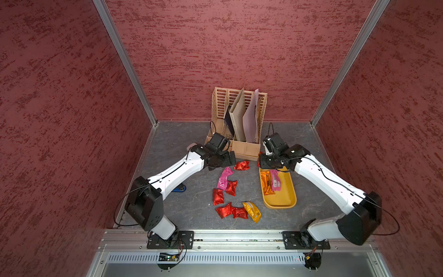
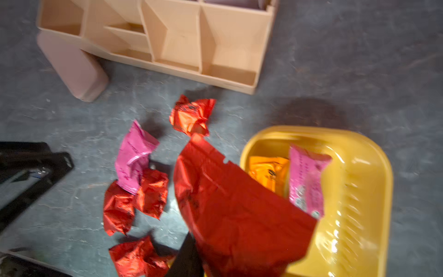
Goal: Put the tea bags into the storage box
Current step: Place the tea bag in the storage box.
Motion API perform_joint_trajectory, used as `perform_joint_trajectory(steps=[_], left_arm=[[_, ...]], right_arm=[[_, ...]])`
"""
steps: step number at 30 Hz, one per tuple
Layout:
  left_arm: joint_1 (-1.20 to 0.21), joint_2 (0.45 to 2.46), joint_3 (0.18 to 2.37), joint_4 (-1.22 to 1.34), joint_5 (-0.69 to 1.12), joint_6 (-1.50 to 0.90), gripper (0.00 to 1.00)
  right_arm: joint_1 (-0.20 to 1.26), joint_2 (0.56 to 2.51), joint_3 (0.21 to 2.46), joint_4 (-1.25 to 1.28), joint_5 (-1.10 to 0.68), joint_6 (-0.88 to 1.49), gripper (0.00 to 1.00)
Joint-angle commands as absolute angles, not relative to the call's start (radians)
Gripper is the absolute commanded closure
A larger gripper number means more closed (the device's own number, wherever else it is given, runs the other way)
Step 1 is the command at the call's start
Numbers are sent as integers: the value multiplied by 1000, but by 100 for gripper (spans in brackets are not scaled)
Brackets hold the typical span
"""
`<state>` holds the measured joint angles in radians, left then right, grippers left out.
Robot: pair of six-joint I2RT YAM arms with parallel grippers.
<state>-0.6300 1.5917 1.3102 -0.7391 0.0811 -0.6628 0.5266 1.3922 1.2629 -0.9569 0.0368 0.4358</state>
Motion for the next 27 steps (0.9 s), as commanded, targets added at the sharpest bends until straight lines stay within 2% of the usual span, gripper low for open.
perform_joint_trajectory(steps=[1, 13, 17, 20, 22, 27], left_arm=[[-640, 1619, 1359, -735, 84, -641, 0], [-647, 1603, 1338, -778, 51, -659, 0], [-648, 1574, 1301, -775, 45, -674, 0], [-649, 1557, 1287, -788, 33, -671, 0], [-647, 1543, 1277, -793, 25, -665, 0], [-634, 1517, 1246, -789, 23, -652, 0]], right_arm=[[468, 1369, 1200, -1005, -9, 360, 75], [422, 1540, 1115, -859, -127, 364, 72], [421, 1549, 1096, -864, -87, 377, 62], [422, 1537, 1104, -906, -46, 386, 44], [422, 1507, 1120, -942, -5, 399, 36], [428, 1422, 1196, -971, -15, 463, 34]])
